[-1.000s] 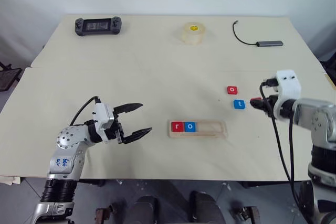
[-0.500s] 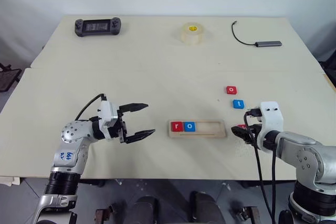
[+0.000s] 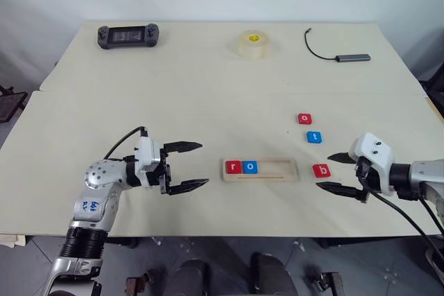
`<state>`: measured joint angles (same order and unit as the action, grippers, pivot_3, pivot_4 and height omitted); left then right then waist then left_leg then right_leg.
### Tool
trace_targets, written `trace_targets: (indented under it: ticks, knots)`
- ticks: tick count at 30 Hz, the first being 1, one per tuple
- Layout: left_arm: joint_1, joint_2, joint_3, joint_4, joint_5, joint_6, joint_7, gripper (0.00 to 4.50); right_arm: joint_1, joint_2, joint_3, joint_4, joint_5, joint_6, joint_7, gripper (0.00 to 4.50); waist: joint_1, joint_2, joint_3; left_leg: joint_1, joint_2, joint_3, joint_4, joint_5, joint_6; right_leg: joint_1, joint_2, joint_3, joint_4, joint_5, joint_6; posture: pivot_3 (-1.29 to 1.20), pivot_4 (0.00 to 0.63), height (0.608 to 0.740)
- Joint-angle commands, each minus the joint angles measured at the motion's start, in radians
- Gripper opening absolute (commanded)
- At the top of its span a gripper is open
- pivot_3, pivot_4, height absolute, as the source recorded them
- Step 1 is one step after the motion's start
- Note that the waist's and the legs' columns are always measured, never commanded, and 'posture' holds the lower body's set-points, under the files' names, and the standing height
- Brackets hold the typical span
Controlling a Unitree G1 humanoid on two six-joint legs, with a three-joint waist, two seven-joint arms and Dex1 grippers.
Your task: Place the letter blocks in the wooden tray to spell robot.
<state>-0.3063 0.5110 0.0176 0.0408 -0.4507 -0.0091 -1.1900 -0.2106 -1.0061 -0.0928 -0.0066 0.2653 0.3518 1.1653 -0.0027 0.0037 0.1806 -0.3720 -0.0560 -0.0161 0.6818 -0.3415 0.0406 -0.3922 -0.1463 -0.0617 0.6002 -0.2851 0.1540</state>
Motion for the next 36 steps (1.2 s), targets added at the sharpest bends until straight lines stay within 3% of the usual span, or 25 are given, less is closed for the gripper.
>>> trace_targets:
  ticks: [1, 8, 11, 18, 27, 36]
  knots:
    - [0.000, 0.004, -0.001, -0.038, -0.006, -0.007, -0.002, 4.50, -0.076, -0.021, 0.061, 0.159, -0.067, -0.170, 0.088, 4.41, 0.000, 0.000, 0.000, 0.000, 0.000, 0.000, 0.000, 0.000, 0.000, 0.000, 0.000, 0.000, 0.000, 0.000, 0.000, 0.00, 0.150, 0.740]
    - [0.015, 0.006, -0.004, -0.056, -0.006, -0.002, -0.001, 4.50, -0.229, 0.027, 0.144, 0.373, -0.095, -0.292, 0.206, 4.41, 0.002, 0.000, 0.000, -0.001, 0.000, -0.001, 0.000, 0.000, -0.001, 0.000, -0.001, -0.001, -0.006, 0.000, 0.000, 0.00, 0.150, 0.740]
    - [0.018, 0.004, -0.005, -0.063, -0.005, 0.001, 0.004, 4.50, -0.260, 0.030, 0.169, 0.425, -0.121, -0.325, 0.234, 3.77, 0.003, 0.000, 0.000, -0.001, 0.000, -0.002, 0.000, 0.000, -0.001, 0.000, -0.001, -0.002, -0.006, 0.000, 0.000, 0.00, 0.150, 0.740]
    - [0.023, 0.005, -0.002, -0.069, -0.006, 0.000, 0.014, 4.50, -0.284, 0.041, 0.174, 0.474, -0.128, -0.368, 0.259, 1.46, 0.003, 0.000, 0.000, -0.001, 0.000, -0.002, 0.000, 0.000, -0.001, 0.000, -0.001, -0.002, -0.006, 0.000, 0.000, 0.00, 0.150, 0.740]
    - [0.030, 0.009, -0.004, -0.073, -0.007, 0.001, 0.018, 4.50, -0.374, 0.018, 0.200, 0.319, -0.102, -0.288, 0.347, 1.46, 0.001, 0.001, 0.001, -0.001, 0.001, -0.002, 0.000, 0.000, -0.002, 0.000, -0.001, -0.002, -0.006, 0.000, 0.000, 0.00, 0.150, 0.740]
    - [0.037, 0.004, -0.007, -0.081, -0.006, 0.005, 0.025, 4.50, -0.459, 0.124, 0.312, 0.117, -0.115, -0.108, 0.319, 1.46, 0.003, 0.001, 0.001, -0.001, 0.001, -0.002, 0.000, -0.001, -0.002, 0.000, -0.001, -0.002, -0.006, 0.000, 0.000, 0.00, 0.150, 0.740]
